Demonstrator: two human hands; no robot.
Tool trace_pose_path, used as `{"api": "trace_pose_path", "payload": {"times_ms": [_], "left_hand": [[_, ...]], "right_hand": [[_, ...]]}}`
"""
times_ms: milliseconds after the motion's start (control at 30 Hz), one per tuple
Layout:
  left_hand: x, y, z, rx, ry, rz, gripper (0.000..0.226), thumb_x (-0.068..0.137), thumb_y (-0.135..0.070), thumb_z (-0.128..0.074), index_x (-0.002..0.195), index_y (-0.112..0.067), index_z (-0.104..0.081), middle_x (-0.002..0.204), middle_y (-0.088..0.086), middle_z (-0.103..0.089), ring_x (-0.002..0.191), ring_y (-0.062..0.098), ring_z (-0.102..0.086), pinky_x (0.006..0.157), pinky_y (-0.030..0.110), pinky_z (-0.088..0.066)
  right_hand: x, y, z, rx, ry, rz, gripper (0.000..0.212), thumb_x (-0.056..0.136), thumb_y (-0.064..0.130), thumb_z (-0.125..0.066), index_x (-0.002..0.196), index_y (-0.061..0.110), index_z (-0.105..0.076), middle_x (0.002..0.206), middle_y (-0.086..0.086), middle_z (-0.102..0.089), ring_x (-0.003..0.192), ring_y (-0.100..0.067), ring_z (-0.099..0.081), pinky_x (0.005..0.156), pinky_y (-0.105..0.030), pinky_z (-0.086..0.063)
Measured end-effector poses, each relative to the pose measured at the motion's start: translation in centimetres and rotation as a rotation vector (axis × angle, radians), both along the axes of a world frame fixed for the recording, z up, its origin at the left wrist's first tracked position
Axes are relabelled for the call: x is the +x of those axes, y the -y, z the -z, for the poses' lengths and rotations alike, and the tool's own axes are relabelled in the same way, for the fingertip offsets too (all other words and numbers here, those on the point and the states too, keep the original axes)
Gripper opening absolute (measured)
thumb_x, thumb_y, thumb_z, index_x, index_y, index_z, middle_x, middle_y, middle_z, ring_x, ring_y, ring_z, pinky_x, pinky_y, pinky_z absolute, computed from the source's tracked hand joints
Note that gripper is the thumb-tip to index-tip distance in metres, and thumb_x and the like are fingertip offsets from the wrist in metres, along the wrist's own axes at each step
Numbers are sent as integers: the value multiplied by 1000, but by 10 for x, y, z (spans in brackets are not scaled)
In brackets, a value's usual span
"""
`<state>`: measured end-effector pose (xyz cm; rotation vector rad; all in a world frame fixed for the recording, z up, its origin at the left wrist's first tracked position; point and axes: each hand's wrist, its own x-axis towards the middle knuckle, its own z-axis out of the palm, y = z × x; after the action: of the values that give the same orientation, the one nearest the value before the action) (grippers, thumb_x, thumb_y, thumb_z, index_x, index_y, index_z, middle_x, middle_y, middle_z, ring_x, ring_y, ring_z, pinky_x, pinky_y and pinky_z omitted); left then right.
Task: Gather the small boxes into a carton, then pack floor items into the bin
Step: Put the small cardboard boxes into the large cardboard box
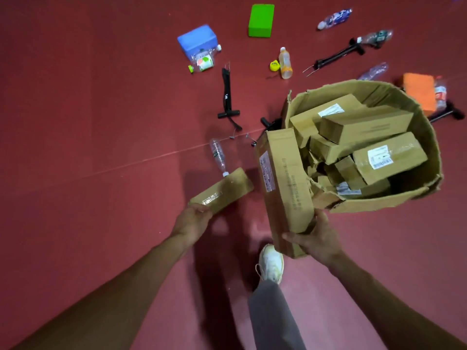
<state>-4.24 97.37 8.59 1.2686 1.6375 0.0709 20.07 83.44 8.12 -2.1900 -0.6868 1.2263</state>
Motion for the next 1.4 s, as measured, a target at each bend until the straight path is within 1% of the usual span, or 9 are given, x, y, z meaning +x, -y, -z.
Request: {"api": "trace_pose_path", "payload": {"times_ms": [200, 333, 433, 533, 733, 867, 1167, 1300, 1400], "left_hand": [[20, -83, 100, -1, -38, -77, 6, 88, -20, -57, 92, -24, -59, 104, 0, -62, 100, 21, -58, 81, 22, -37], [13, -110, 181, 1, -107, -55, 37, 87, -11, -57, 124, -13, -51, 103, 1, -58, 91, 20, -55, 71, 20, -35], [1, -128, 240, -13, -103, -58, 67, 78, -20, -61, 140, -18, -35, 119, 5, -63, 102, 27, -62, 85, 33, -49], [-9, -147, 298, -1, -230, 97, 62, 82, -23, -61, 139, -22, -37, 131, 8, -52, 115, 30, -56, 96, 40, -46], [-2, -174, 382, 57, -385, 395, 72, 83, -31, -61, 146, -18, -28, 144, 10, -39, 130, 31, -42, 107, 42, -36], [5, -177, 409, 32, -438, 468, 61, 84, -33, -64, 136, -12, -39, 136, 13, -45, 127, 32, -44, 102, 44, -38], [-1, -150, 329, 4, -298, 334, 38, 79, -42, -70, 90, -6, -67, 101, 13, -65, 97, 33, -61, 74, 35, -43], [-8, -169, 238, 33, -245, 134, 32, 79, -34, -72, 85, -3, -68, 91, 17, -70, 87, 34, -66, 68, 36, -46], [3, -192, 158, 106, -249, 94, 31, 79, -32, -71, 84, -2, -68, 88, 20, -70, 84, 36, -65, 66, 37, -47]], "right_hand": [[-26, -75, 133, -149, -14, 58, 67, 63, 29, -86, 108, 10, -40, 107, -10, -63, 77, -18, -58, 54, -22, -43], [-52, -105, 202, -258, 29, 132, 83, 64, 46, -82, 117, 4, -35, 121, -21, -57, 108, -37, -58, 84, -38, -47], [-64, -120, 247, -279, 71, 239, 82, 62, 45, -84, 114, 6, -34, 118, -20, -57, 107, -37, -58, 82, -40, -46], [-73, -131, 299, -264, 75, 304, 85, 49, 55, -83, 105, 18, -31, 106, -13, -59, 92, -34, -63, 75, -46, -54], [-74, -139, 367, -288, 156, 270, 74, 68, 31, -84, 109, 11, -26, 93, -5, -51, 66, -15, -53, 46, -16, -42], [-85, -146, 387, -307, 230, 241, 77, 59, 35, -84, 104, 19, -23, 109, -11, -47, 101, -33, -55, 83, -46, -50], [-74, -160, 303, -241, 120, 232, 75, 61, 36, -85, 113, 22, -33, 105, -2, -57, 91, -22, -56, 73, -33, -50], [-70, -188, 206, -163, 38, 182, 74, 63, 28, -87, 111, 26, -31, 94, 11, -54, 84, -12, -55, 55, -8, -42], [-60, -209, 132, -145, 76, 177, 82, 61, 30, -87, 124, 15, -36, 112, -1, -44, 96, -17, -48, 75, -21, -44]]}}
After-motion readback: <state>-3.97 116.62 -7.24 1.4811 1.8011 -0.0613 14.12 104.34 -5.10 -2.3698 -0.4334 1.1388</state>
